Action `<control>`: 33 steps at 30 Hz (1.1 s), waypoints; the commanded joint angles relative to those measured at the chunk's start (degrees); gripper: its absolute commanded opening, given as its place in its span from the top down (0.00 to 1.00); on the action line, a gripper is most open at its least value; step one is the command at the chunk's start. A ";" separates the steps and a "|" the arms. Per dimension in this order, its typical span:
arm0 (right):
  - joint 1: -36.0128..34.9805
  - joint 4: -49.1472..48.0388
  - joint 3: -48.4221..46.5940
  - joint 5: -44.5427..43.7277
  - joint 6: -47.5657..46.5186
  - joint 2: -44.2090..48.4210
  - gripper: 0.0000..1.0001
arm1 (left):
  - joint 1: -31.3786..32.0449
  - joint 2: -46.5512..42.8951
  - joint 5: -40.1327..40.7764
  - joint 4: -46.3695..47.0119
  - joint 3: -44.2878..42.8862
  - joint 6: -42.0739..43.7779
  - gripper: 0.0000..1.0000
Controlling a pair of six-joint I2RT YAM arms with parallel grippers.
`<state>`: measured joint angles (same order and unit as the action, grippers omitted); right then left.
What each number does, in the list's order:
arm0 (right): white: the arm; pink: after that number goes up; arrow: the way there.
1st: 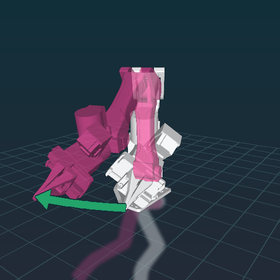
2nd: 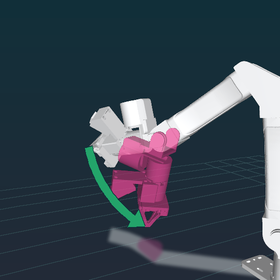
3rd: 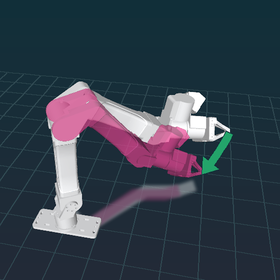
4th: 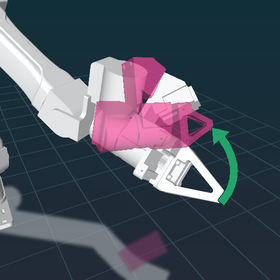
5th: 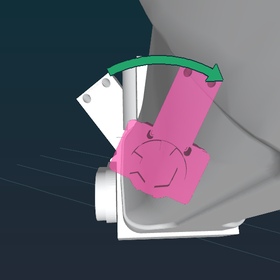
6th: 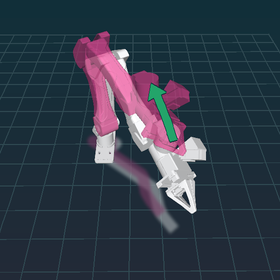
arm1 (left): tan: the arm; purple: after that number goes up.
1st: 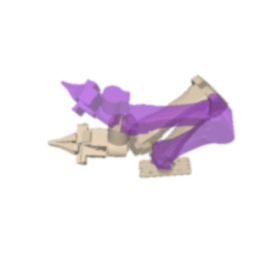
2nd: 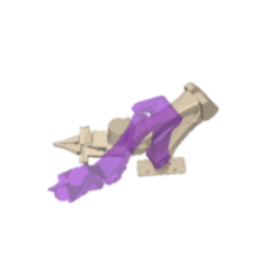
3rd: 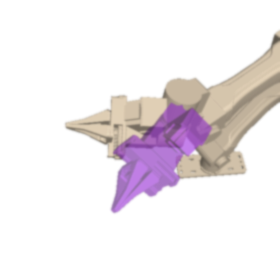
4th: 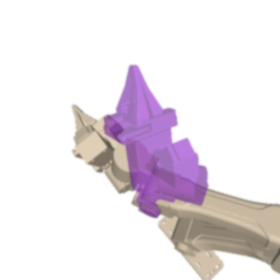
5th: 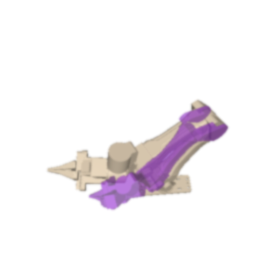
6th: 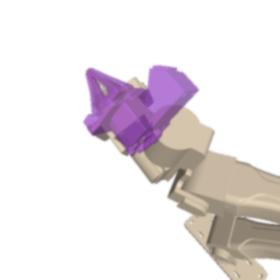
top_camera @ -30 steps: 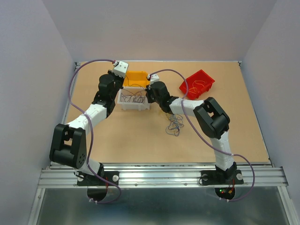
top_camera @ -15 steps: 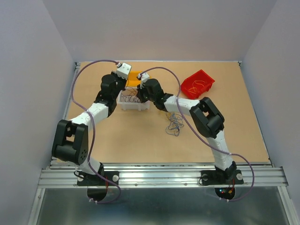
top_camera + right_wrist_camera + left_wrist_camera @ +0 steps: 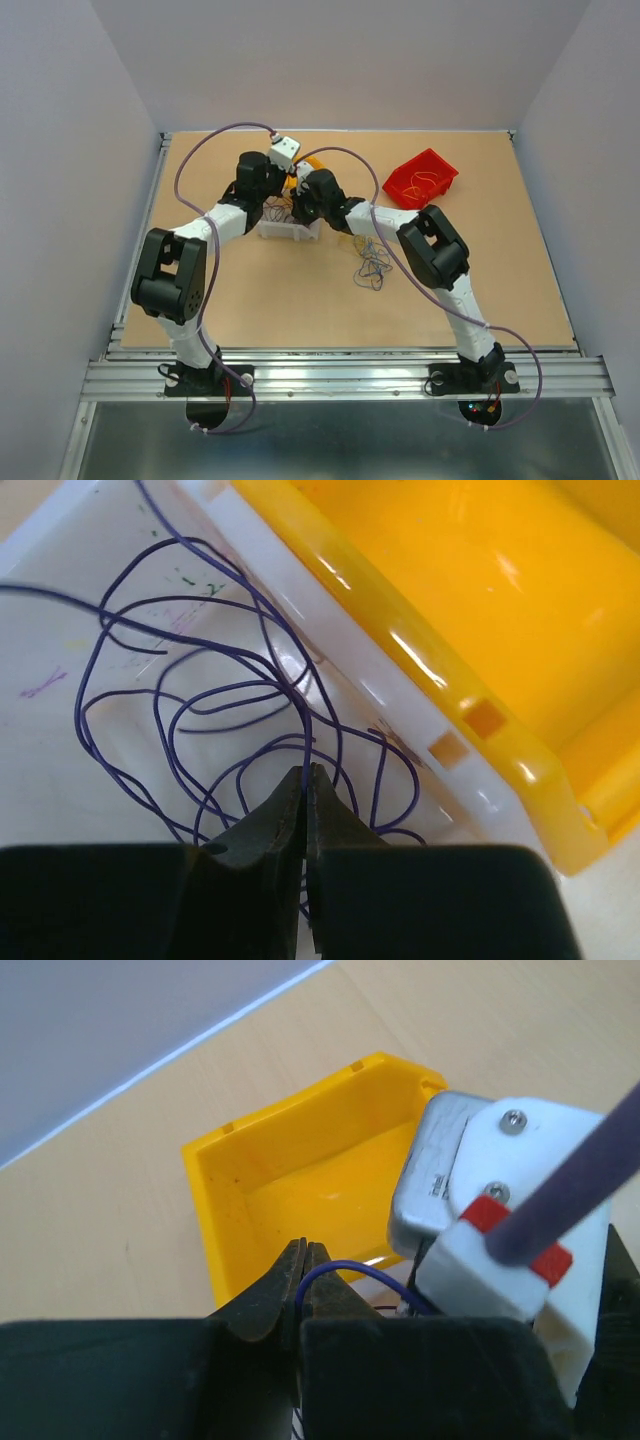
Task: Untangle the cables
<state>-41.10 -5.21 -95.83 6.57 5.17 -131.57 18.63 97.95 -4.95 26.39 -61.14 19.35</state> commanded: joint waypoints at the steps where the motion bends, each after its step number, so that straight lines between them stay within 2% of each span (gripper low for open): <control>1: -0.12 1.87 -2.60 5.55 -0.78 -1.15 0.92 | -0.09 2.15 -4.45 -4.15 -5.12 -2.56 1.00; 4: -0.12 1.87 -2.96 6.62 -0.51 -2.02 0.89 | -0.44 3.65 -7.52 -7.66 -7.49 -4.06 1.00; 10: -0.12 0.21 0.37 3.10 -0.95 0.95 0.80 | -1.84 3.83 -13.15 -11.36 -9.17 -6.26 1.00; 12: -0.12 -3.74 5.18 2.57 -0.51 4.72 0.77 | -2.20 3.91 -13.94 -11.80 -9.25 -6.43 1.00; 13: -0.12 -5.84 7.39 2.49 -0.42 6.39 0.69 | -2.28 4.00 -14.03 -11.98 -9.26 -6.17 1.00; 14: -0.12 -11.17 9.50 2.57 0.36 7.89 0.66 | -2.37 4.00 -13.95 -12.24 -9.34 -6.00 1.00; 16: -0.21 -15.68 15.90 2.66 0.54 12.10 0.57 | -2.37 3.91 -13.86 -12.33 -9.43 -5.73 1.00; 18: -0.12 -19.83 18.92 2.40 0.54 14.14 0.55 | -2.46 3.83 -13.77 -12.24 -9.34 -5.38 1.00; 27: -0.12 -20.89 21.74 -1.29 0.19 16.08 0.43 | -2.37 3.47 -13.42 -11.54 -8.73 -4.41 1.00; 28: -0.12 -20.89 21.83 -1.82 0.19 16.34 0.38 | -2.37 3.21 -13.42 -11.45 -8.64 -4.33 1.00; 30: -0.12 -21.33 22.88 -2.61 0.19 17.22 0.33 | -2.37 2.86 -13.42 -11.01 -8.29 -4.15 1.00; 33: 0.14 -23.35 25.42 -3.49 0.45 19.15 0.32 | -2.37 1.72 -13.68 -10.31 -7.59 -4.06 1.00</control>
<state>-40.95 -23.09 -73.76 5.45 5.67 -117.08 16.40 102.67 -17.61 13.78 -67.66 14.52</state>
